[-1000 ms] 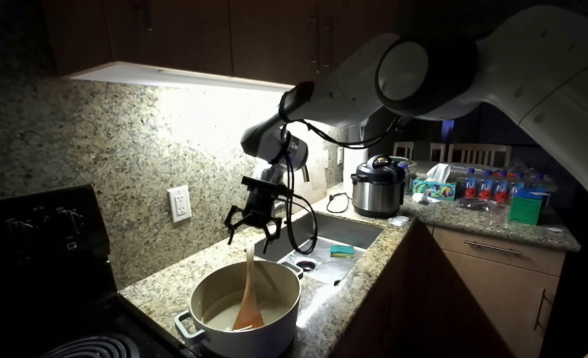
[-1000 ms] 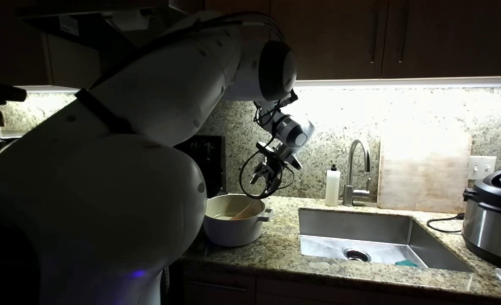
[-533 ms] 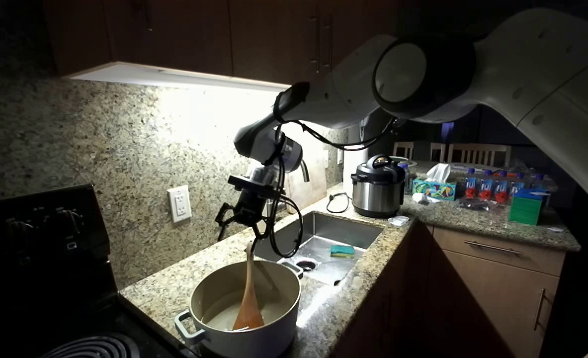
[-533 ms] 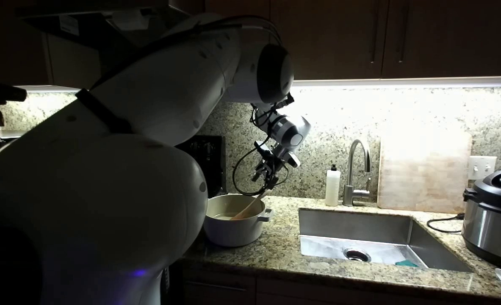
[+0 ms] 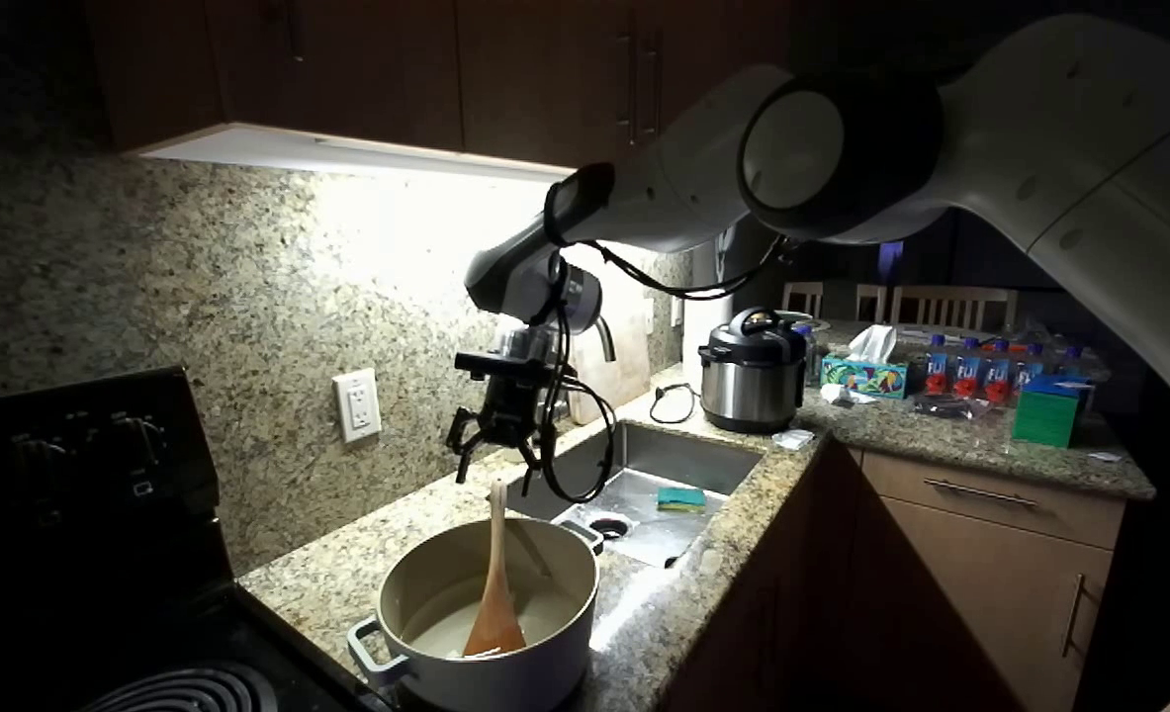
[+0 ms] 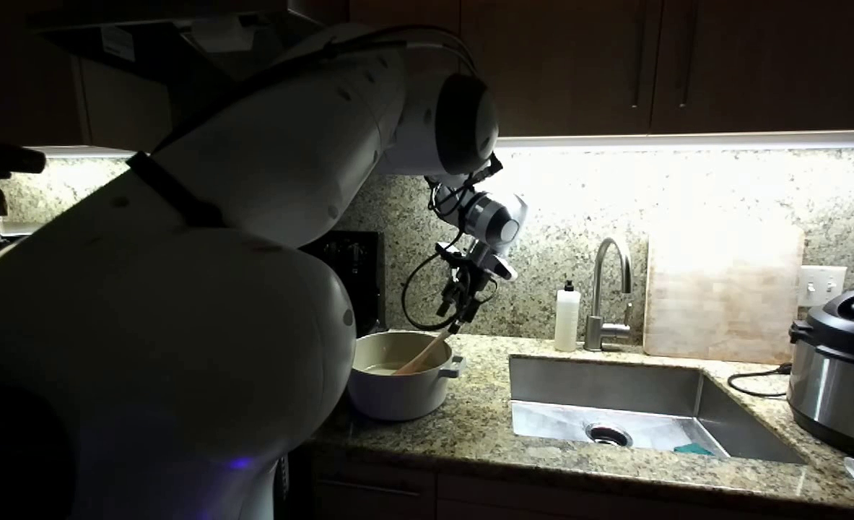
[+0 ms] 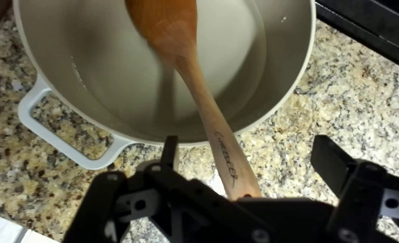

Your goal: Hold the wooden spoon and stir in the pot on the countertop.

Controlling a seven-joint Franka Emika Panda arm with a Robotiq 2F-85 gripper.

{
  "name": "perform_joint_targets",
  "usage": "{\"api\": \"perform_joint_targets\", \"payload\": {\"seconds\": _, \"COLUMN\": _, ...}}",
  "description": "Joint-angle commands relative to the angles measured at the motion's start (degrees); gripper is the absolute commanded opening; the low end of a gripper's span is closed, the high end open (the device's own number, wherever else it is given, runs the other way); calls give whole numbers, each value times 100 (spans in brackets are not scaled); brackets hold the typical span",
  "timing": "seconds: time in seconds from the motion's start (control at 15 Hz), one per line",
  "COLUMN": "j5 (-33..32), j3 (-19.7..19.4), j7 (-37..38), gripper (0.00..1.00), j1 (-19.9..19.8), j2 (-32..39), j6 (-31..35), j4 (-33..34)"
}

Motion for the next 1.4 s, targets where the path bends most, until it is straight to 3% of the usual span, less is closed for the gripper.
{"api": "perform_joint_targets", "payload": {"seconds": 0.0, "j5": -384, "j3": -52, "j7": 178, "gripper": 100, "j1": 47, "j2": 158, "j6": -778, "j4": 493}}
{"api": "perform_joint_targets", "payload": {"seconds": 0.4, "j5": -508, "j3": -45, "j7": 64, "gripper": 100, "j1": 6, "j2": 799, "j6": -1700, "j4": 1462}}
{"api": "perform_joint_targets", "payload": {"seconds": 0.73, "j5": -502, "j3": -14, "j7": 25, "gripper": 100, "j1": 54, "j2": 1191, "j6": -1784, "j4": 2037}}
{"api": "perform_joint_targets", "payload": {"seconds": 0.87, "j5": -490, "j3": -2, "j7": 20, "gripper": 74, "j1": 48, "j2": 1293, "j6": -1793, "j4": 2223}}
{"api": "perform_joint_targets", "payload": {"seconds": 1.33, "j5": -479, "j3": 36, "j7": 55, "gripper": 28, "j1": 20, "j2": 1663, "j6": -2130, "j4": 2856}}
